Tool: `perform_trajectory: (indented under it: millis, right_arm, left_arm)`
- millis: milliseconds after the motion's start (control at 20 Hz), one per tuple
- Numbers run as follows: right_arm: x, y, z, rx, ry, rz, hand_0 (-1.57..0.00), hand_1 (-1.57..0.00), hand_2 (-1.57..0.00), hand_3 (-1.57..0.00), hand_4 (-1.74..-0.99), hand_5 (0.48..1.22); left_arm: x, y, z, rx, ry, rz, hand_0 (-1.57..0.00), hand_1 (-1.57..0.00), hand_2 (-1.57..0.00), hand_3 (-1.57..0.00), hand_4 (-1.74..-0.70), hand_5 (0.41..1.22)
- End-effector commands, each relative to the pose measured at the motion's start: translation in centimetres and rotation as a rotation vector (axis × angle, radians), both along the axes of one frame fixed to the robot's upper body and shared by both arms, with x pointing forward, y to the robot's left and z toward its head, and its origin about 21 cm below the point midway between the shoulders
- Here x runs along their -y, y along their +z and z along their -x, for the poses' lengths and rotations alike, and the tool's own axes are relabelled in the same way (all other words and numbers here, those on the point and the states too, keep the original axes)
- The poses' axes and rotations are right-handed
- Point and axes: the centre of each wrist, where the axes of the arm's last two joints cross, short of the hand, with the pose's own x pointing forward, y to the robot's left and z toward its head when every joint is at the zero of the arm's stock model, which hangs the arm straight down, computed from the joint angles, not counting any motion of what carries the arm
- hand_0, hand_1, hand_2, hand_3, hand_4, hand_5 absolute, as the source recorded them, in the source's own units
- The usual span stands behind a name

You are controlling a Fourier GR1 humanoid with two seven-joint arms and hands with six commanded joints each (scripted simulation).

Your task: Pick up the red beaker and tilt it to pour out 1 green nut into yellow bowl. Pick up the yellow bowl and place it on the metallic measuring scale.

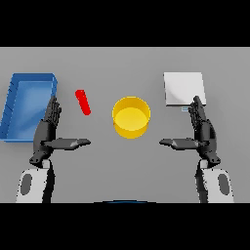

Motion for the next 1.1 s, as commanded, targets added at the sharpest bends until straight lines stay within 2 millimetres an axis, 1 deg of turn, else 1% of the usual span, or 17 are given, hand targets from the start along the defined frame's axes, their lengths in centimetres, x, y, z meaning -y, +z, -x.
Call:
perform_trajectory:
  millis: [0, 200, 250, 300, 350, 400, 450, 500, 600, 650, 750, 800, 900, 950, 1000, 1050]
  right_arm:
    - [-0.1, 0.0, 0.0, 0.000, 0.000, -0.001, 0.00, 0.00, 0.00, 0.00, -1.245, 0.681]
    - [-0.7, 0.0, 0.2, 0.002, 0.004, -0.002, 0.00, 0.00, 0.00, 0.00, -1.245, 0.681]
    - [-0.9, 0.1, 0.3, 0.005, 0.004, -0.003, 0.00, 0.00, 0.00, 0.00, -1.245, 0.681]
    - [-0.5, 0.4, 1.4, 0.089, 0.017, 0.140, 0.00, 0.00, 0.00, 0.00, -1.245, 0.681]
    - [-0.7, 0.5, 2.2, 0.133, 0.030, 0.220, 0.00, 0.00, 0.00, 0.00, -1.242, 0.678]
    - [-0.9, 0.6, 2.4, 0.137, 0.035, 0.271, 0.00, 0.00, 0.00, 0.00, -1.239, 0.679]
    - [-1.3, 0.8, 2.8, 0.144, 0.039, 0.295, 0.00, 0.00, 0.00, 0.00, -1.235, 0.679]
    - [-1.1, 1.1, 2.9, 0.147, 0.036, 0.315, 0.00, 0.00, 0.00, 0.00, -1.235, 0.678]
    - [-1.2, 1.1, 3.1, 0.145, 0.052, 0.318, 0.00, 0.00, 0.00, 0.00, -1.241, 0.680]
    - [-1.0, 1.2, 3.1, 0.147, 0.052, 0.314, 0.00, 0.00, 0.00, 0.00, -1.245, 0.681]
    - [-0.9, 1.3, 3.2, 0.145, 0.072, 0.295, 0.00, 0.00, 0.00, 0.00, -1.254, 0.682]
    - [-1.1, 1.4, 3.3, 0.149, 0.082, 0.274, 0.00, 0.00, 0.00, 0.00, -1.265, 0.680]
    - [-1.3, 1.3, 3.1, 0.146, 0.076, 0.251, 0.00, 0.00, 0.00, 0.00, -1.280, 0.679]
    - [-1.2, 1.1, 3.2, 0.149, 0.071, 0.252, 0.00, 0.00, 0.00, 0.00, -1.286, 0.676]
    - [-0.9, 1.2, 3.1, 0.152, 0.067, 0.253, 0.00, 0.00, 0.00, 0.00, -1.296, 0.677]
    - [-0.9, 1.3, 3.2, 0.160, 0.070, 0.249, 0.00, 0.00, 0.00, 0.00, -1.304, 0.678]
  left_arm:
    - [0.1, 0.0, 0.0, -0.001, 0.001, 0.001, 0.00, 0.00, 0.00, 0.00, -1.20, 0.652]
    - [0.4, 0.0, -0.3, -0.003, -0.001, 0.001, 0.00, 0.00, 0.00, 0.00, -1.20, 0.652]
    - [0.2, 0.1, -0.5, -0.006, 0.003, -0.001, 0.00, 0.00, 0.00, 0.00, -1.20, 0.652]
    - [0.2, 0.4, 0.1, 0.010, -0.026, -0.083, 0.00, 0.00, 0.00, 0.00, -1.20, 0.652]
    - [0.2, 1.1, 1.0, 0.038, -0.045, -0.123, 0.00, 0.00, 0.00, 0.00, -1.21, 0.649]
    - [0.4, 1.4, 1.2, 0.033, -0.059, -0.151, 0.00, 0.00, 0.00, 0.00, -1.21, 0.650]
    - [0.5, 1.4, 1.5, 0.023, -0.073, -0.165, 0.00, 0.00, 0.00, 0.00, -1.22, 0.654]
    - [0.3, 1.4, 1.7, 0.006, -0.072, -0.180, 0.00, 0.00, 0.00, 0.00, -1.22, 0.658]
    - [0.8, 1.8, 1.9, 0.016, -0.085, -0.189, 0.00, 0.00, 0.00, 0.00, -1.23, 0.661]
    - [1.0, 1.5, 1.7, -0.003, -0.089, -0.189, 0.00, 0.00, 0.00, 0.00, -1.23, 0.662]
    - [1.7, 1.7, 1.3, -0.002, -0.108, -0.207, 0.00, 0.00, 0.00, 0.00, -1.25, 0.679]
    - [1.7, 1.3, 0.6, -0.029, -0.114, -0.200, 0.00, 0.00, 0.00, 0.00, -1.28, 0.691]
    - [2.0, 1.1, -0.6, -0.025, -0.125, -0.183, 0.00, 0.00, 0.00, 0.00, -1.33, 0.713]
    - [1.7, 0.9, -1.0, -0.024, -0.124, -0.186, 0.00, 0.00, 0.00, 0.00, -1.36, 0.724]
    - [1.8, 0.7, -1.8, -0.035, -0.131, -0.192, 0.00, 0.00, 0.00, 0.00, -1.37, 0.732]
    - [2.3, 0.7, -2.5, -0.034, -0.135, -0.202, 0.00, 0.00, 0.00, 0.00, -1.38, 0.738]
